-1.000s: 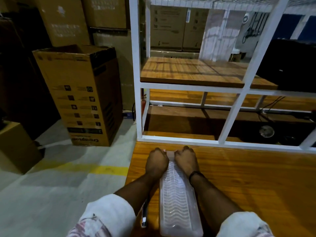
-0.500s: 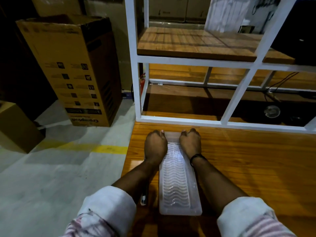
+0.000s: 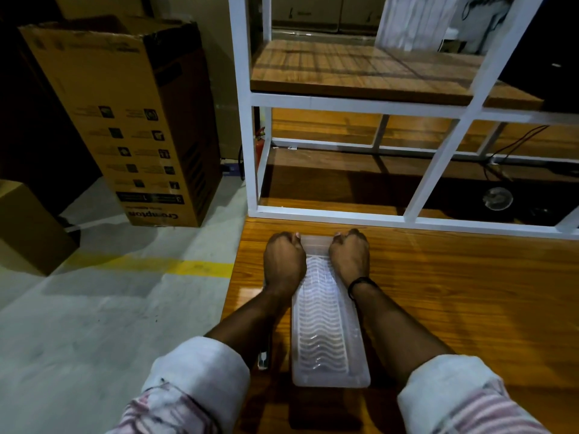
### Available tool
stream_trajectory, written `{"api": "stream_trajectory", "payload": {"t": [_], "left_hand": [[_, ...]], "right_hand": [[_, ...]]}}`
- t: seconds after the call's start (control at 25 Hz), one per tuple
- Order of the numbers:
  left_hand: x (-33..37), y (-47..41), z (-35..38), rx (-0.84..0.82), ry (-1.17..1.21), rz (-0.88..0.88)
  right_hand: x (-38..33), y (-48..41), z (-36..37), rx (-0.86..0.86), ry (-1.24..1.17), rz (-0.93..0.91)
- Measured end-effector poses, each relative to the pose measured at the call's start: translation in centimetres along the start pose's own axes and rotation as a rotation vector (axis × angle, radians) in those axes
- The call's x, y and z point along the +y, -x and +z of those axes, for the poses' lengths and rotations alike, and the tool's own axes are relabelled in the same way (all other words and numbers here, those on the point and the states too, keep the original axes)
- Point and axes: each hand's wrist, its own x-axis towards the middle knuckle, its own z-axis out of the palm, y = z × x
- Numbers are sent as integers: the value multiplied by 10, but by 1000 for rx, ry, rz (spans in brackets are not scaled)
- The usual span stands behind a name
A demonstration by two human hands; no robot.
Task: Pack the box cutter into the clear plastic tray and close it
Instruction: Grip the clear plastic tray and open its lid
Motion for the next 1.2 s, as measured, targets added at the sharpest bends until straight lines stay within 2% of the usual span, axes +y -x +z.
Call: {"api": "stream_trajectory", "payload": {"t": [0.2, 0.4, 0.6, 0.84, 1.0, 1.12, 1.2], "left_hand": [[-2, -1, 2, -3, 20, -13], [0, -2, 1, 4, 17, -4], [2, -1, -1, 0, 47, -15], [2, 6, -15, -77, 164, -48], [-14, 43, -31, -155, 200, -40], [-17, 72, -41, -220, 214, -89], [-16, 86, -42, -238, 172, -108]], "right_hand": [[0, 1, 1, 20, -2, -4], [-7, 5, -4, 96, -43, -89], [-6, 4, -5, 64, -34, -71], [8, 7, -5, -5, -154, 33], [29, 39, -20, -33, -184, 85], [44, 74, -25, -48, -131, 75], [46, 90, -28, 2, -30, 44]]}}
